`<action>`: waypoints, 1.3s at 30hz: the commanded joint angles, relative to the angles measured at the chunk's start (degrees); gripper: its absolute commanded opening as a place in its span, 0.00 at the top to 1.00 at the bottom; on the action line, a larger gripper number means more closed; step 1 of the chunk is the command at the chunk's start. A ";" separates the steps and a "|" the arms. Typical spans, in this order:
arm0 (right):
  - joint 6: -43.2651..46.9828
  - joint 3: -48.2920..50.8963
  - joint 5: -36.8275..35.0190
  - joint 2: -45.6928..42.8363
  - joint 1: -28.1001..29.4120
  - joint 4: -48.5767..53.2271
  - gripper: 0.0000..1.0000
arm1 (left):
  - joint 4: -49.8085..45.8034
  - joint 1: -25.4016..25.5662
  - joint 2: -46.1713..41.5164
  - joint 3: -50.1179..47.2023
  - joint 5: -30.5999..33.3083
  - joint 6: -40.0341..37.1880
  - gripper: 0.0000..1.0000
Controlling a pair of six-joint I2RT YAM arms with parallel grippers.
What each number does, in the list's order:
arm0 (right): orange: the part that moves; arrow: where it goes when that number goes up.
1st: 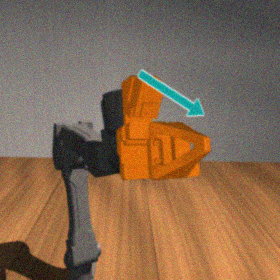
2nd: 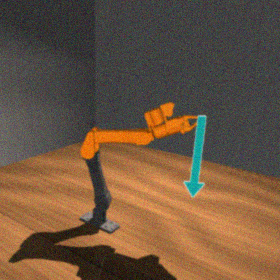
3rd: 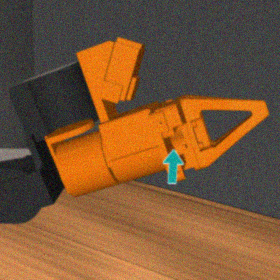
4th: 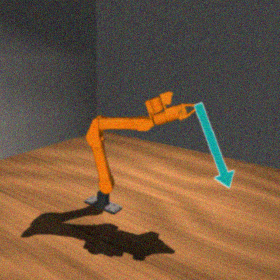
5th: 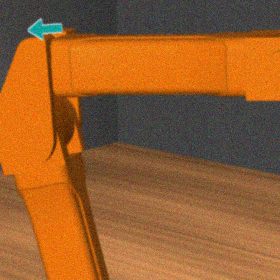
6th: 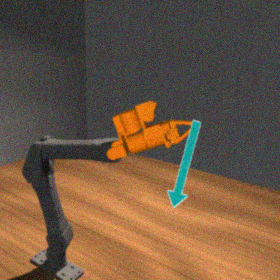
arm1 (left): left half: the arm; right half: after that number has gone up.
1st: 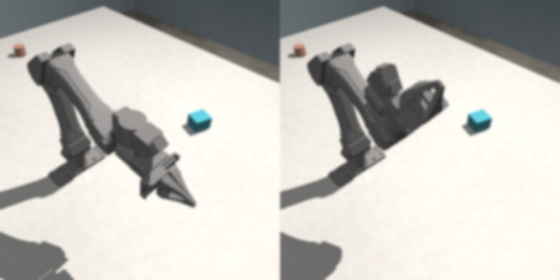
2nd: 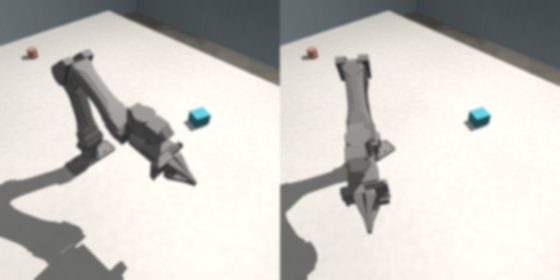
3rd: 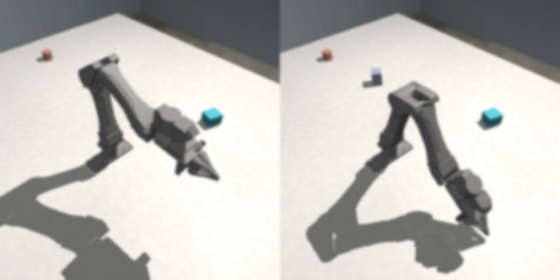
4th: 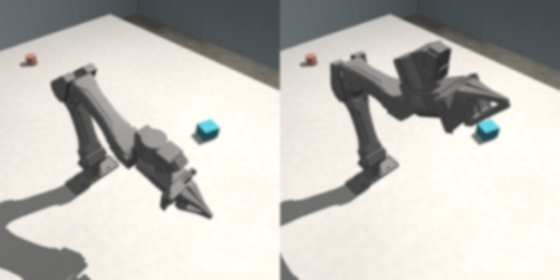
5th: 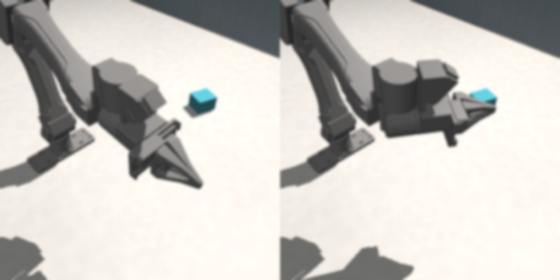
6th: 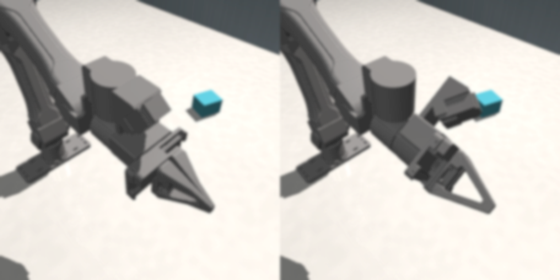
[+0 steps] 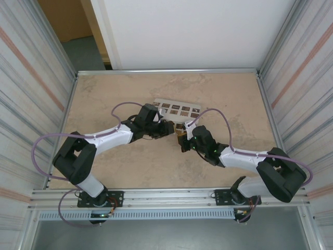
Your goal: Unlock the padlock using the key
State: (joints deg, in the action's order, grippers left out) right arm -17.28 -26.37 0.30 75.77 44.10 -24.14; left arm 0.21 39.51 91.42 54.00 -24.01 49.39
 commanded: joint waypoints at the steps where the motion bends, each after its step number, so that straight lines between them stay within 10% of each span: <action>1: 0.93 -1.41 1.23 -0.08 -0.45 -2.30 1.00 | 3.06 0.50 -3.52 0.49 -1.70 0.27 1.00; 39: -0.62 0.24 0.67 -3.24 -0.59 -3.02 1.00 | 3.61 0.48 -3.53 -0.30 -1.51 0.67 1.00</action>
State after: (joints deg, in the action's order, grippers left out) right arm -17.39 -26.20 1.32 74.50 43.79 -24.01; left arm 0.25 39.51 90.74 53.74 -24.01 49.84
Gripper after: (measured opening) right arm 0.048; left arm 0.234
